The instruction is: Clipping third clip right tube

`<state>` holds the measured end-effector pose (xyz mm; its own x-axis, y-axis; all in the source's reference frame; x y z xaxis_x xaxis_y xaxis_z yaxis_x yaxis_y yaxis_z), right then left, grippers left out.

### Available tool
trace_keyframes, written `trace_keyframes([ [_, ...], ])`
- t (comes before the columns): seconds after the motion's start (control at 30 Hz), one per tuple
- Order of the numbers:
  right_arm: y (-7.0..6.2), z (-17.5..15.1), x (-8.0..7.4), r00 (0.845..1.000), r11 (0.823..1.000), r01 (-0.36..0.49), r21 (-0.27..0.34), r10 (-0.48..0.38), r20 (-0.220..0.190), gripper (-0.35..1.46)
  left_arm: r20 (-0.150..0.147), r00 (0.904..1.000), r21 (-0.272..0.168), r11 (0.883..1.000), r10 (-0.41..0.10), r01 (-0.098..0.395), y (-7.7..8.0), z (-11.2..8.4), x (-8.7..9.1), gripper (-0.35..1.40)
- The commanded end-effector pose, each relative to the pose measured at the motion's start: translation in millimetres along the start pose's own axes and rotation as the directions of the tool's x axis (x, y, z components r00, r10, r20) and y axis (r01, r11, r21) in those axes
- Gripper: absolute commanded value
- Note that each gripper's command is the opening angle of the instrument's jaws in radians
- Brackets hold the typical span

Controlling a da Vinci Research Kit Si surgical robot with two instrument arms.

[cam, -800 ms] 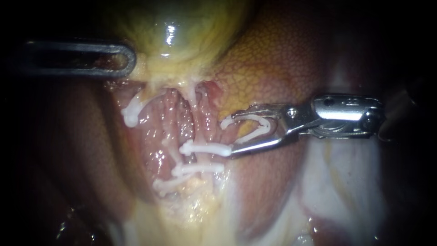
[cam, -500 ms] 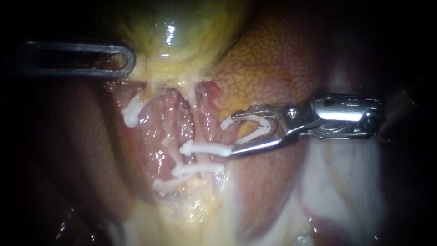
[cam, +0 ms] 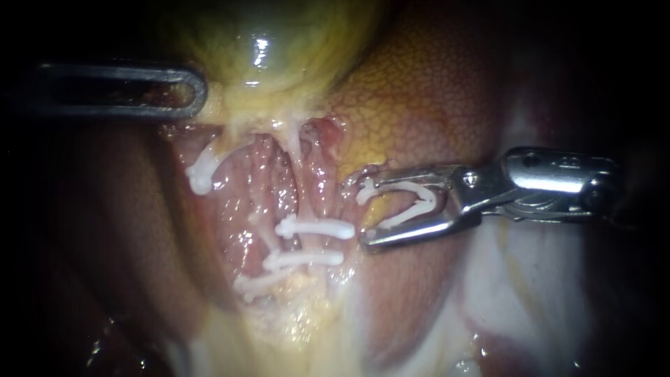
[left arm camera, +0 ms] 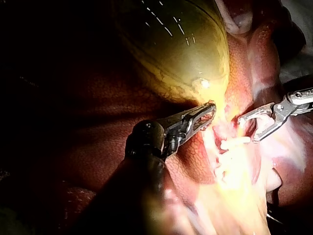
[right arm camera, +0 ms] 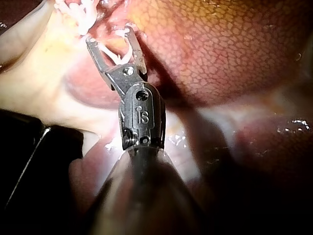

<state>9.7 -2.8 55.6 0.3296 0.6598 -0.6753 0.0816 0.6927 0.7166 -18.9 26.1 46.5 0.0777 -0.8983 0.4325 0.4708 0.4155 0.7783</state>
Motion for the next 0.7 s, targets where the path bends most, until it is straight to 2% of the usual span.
trace_keyframes([
  [0.03,-0.3,-0.1,0.3,1.000,1.000,-0.001,0.003,0.001,0.000,0.45,0.000,1.0000,0.001,1.000,0.000,0.000,0.0,0.0,0.0,-0.35],
  [0.2,-1.4,-0.2,1.9,1.000,1.000,-0.022,0.007,0.022,-0.002,0.45,0.000,1.0000,0.001,1.000,0.000,0.000,0.0,0.0,0.1,-0.35],
  [0.3,-1.7,-0.1,2.9,0.998,0.998,-0.063,0.010,0.063,-0.006,0.44,0.000,1.0000,0.001,1.000,0.000,0.000,0.0,0.0,0.1,-0.35],
  [0.47,-1.3,0.8,3.8,0.994,0.995,-0.104,0.000,0.104,-0.013,0.44,0.000,1.0000,0.000,1.000,0.001,-0.001,0.1,0.2,0.2,-0.35],
  [0.7,0.0,3.0,4.4,0.991,0.991,-0.132,-0.018,0.132,-0.022,0.44,0.001,1.0000,-0.001,1.000,0.001,-0.001,0.1,0.3,0.3,-0.35],
])
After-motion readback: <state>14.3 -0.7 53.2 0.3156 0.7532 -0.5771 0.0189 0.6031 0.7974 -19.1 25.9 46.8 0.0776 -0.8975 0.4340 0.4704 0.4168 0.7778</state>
